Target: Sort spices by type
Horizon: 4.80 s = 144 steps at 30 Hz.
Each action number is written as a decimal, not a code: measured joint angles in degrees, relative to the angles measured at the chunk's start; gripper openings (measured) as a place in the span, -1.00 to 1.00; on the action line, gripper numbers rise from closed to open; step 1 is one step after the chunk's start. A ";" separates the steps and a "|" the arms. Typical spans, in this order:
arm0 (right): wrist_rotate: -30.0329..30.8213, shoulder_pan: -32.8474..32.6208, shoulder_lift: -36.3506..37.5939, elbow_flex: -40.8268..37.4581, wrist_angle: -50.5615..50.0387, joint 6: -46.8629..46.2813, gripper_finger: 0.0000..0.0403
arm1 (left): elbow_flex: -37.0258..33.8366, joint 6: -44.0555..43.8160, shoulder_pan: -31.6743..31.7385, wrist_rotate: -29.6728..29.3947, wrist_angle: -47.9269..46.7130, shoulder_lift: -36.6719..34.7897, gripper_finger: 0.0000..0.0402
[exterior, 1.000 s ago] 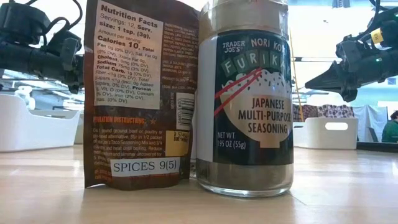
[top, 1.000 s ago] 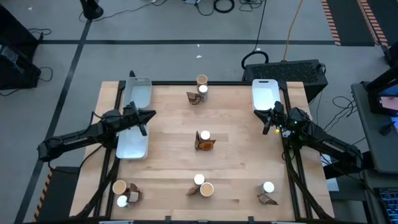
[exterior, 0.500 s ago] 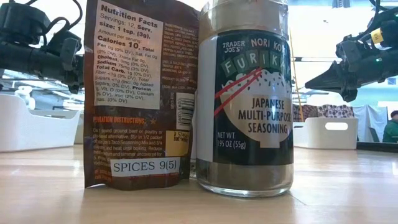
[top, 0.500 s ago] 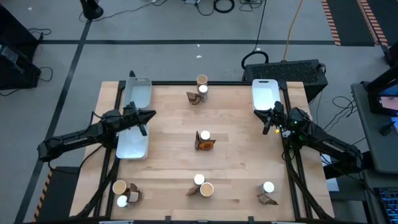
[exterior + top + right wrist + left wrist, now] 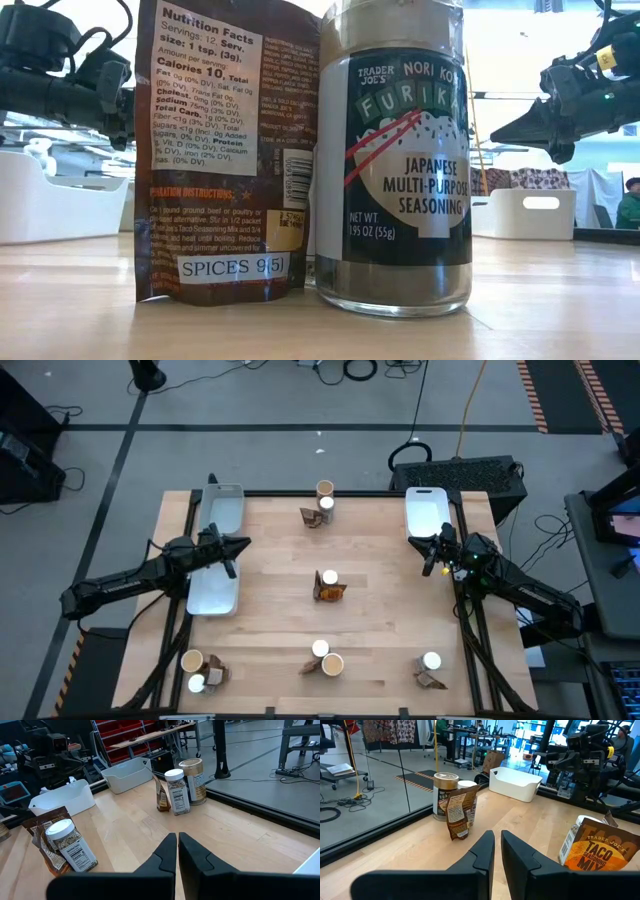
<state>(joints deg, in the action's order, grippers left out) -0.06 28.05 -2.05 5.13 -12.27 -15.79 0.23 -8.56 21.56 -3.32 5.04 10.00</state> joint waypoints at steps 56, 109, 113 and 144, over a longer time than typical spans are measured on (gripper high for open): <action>0.46 0.00 -1.74 0.02 20.30 -2.28 -1.00 | 0.01 -4.19 0.00 0.07 0.02 0.00 -0.81; -7.23 -27.91 -74.80 60.30 -6.00 11.80 -0.50 | 21.22 8.83 -25.59 -1.52 -4.06 26.95 -0.81; -7.19 -28.58 -77.18 60.32 -6.09 12.02 -0.50 | 24.21 10.01 -26.25 -7.05 -9.49 31.22 -0.81; 0.07 -28.29 -80.21 60.30 -0.89 15.47 -0.01 | 30.29 19.64 -24.79 -10.23 -8.27 38.28 -0.07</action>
<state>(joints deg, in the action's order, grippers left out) 0.01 -0.24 -82.26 65.43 -13.17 -0.32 30.52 11.08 -3.22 -13.54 -3.23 48.27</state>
